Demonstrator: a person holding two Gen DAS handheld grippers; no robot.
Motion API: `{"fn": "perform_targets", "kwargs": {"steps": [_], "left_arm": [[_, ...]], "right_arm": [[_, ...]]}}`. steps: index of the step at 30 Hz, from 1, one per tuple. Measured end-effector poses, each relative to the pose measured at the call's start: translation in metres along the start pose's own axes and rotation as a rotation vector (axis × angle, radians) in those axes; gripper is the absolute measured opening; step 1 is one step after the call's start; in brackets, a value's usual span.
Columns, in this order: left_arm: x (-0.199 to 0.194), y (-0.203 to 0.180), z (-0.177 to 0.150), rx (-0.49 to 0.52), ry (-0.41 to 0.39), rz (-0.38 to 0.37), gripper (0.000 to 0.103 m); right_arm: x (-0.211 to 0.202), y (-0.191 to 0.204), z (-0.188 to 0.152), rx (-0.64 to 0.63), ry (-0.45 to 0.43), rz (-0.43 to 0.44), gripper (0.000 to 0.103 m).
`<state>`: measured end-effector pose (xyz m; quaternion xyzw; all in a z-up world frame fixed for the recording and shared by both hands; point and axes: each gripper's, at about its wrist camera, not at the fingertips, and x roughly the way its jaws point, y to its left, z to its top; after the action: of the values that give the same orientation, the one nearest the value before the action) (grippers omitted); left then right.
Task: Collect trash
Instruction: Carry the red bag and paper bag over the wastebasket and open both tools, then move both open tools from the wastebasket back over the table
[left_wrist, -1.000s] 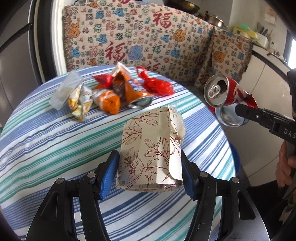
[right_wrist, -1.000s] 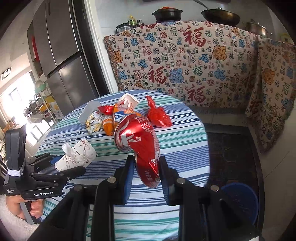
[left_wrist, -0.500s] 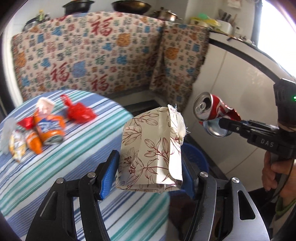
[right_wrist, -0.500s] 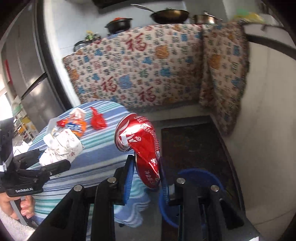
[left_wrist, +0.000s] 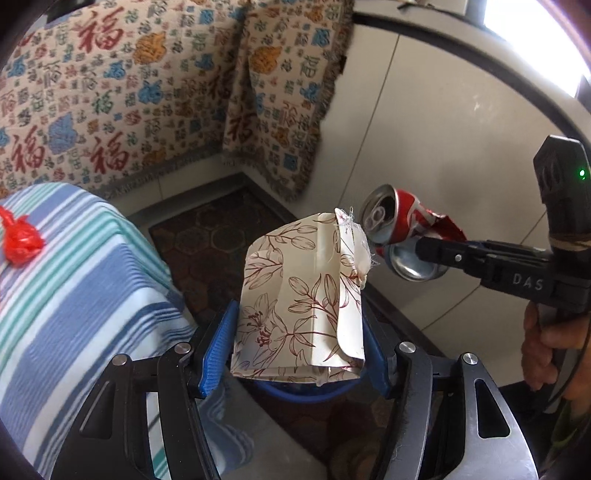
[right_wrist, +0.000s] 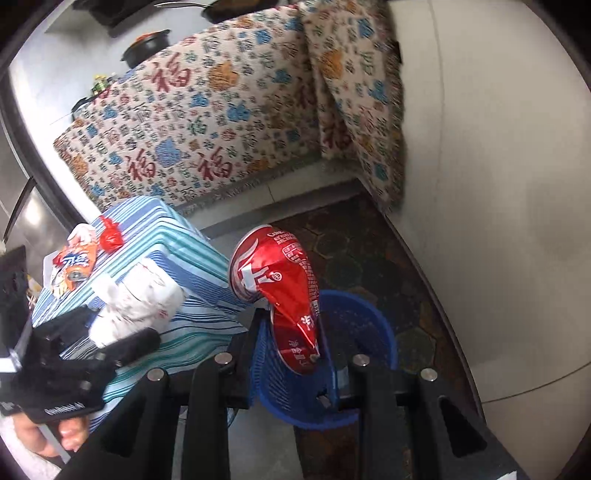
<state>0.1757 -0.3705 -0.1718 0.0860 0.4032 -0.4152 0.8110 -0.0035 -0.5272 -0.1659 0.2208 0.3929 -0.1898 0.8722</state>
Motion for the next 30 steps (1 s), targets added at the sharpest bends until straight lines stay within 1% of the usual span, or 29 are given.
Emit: {"fn": "perform_targets", "kwargs": {"steps": [5, 8, 12, 13, 14, 15, 16, 17, 18, 19, 21, 23, 25, 28, 30], "left_arm": [[0.028, -0.003, 0.002, -0.009, 0.035, -0.007, 0.064], [0.042, -0.006, 0.004, -0.003, 0.05, -0.014, 0.064], [0.058, -0.01, 0.003, 0.015, 0.07, -0.014, 0.064], [0.062, -0.011, 0.003, 0.019, 0.075, -0.014, 0.065], [0.068, -0.011, 0.002, 0.022, 0.082, -0.011, 0.065], [0.073, -0.012, 0.003, 0.025, 0.092, -0.008, 0.066], [0.08, -0.012, 0.002, 0.026, 0.105, -0.006, 0.066], [0.085, -0.011, 0.003, 0.027, 0.114, -0.01, 0.074], [0.09, -0.011, 0.003, 0.027, 0.118, -0.015, 0.085], [0.092, -0.011, 0.002, 0.027, 0.11, -0.012, 0.089], [0.095, -0.011, 0.003, 0.028, 0.101, -0.007, 0.09], [0.094, -0.009, 0.003, 0.018, 0.1, -0.012, 0.091], [0.086, -0.006, 0.004, 0.011, 0.079, -0.011, 0.091], [0.06, -0.002, 0.005, 0.005, 0.035, -0.013, 0.091], [0.032, 0.001, 0.006, 0.002, 0.004, -0.013, 0.091]], "right_arm": [[0.02, -0.028, 0.0, 0.076, 0.047, 0.021, 0.027], [0.029, -0.038, 0.002, 0.106, 0.059, 0.019, 0.027], [0.04, -0.046, 0.004, 0.132, 0.068, 0.027, 0.027], [0.042, -0.047, 0.005, 0.134, 0.073, 0.027, 0.028], [0.046, -0.048, 0.005, 0.137, 0.079, 0.023, 0.031], [0.049, -0.049, 0.006, 0.139, 0.081, 0.026, 0.031], [0.051, -0.05, 0.006, 0.145, 0.082, 0.031, 0.033], [0.053, -0.051, 0.007, 0.152, 0.083, 0.033, 0.048], [0.054, -0.052, 0.008, 0.158, 0.078, 0.028, 0.055], [0.054, -0.053, 0.008, 0.161, 0.073, 0.029, 0.061], [0.053, -0.055, 0.01, 0.17, 0.074, 0.038, 0.061], [0.05, -0.056, 0.011, 0.166, 0.062, 0.031, 0.061], [0.044, -0.053, 0.013, 0.139, 0.036, 0.007, 0.061], [0.031, -0.038, 0.018, 0.06, -0.023, -0.04, 0.061], [0.02, -0.021, 0.022, -0.005, -0.071, -0.058, 0.061]]}}
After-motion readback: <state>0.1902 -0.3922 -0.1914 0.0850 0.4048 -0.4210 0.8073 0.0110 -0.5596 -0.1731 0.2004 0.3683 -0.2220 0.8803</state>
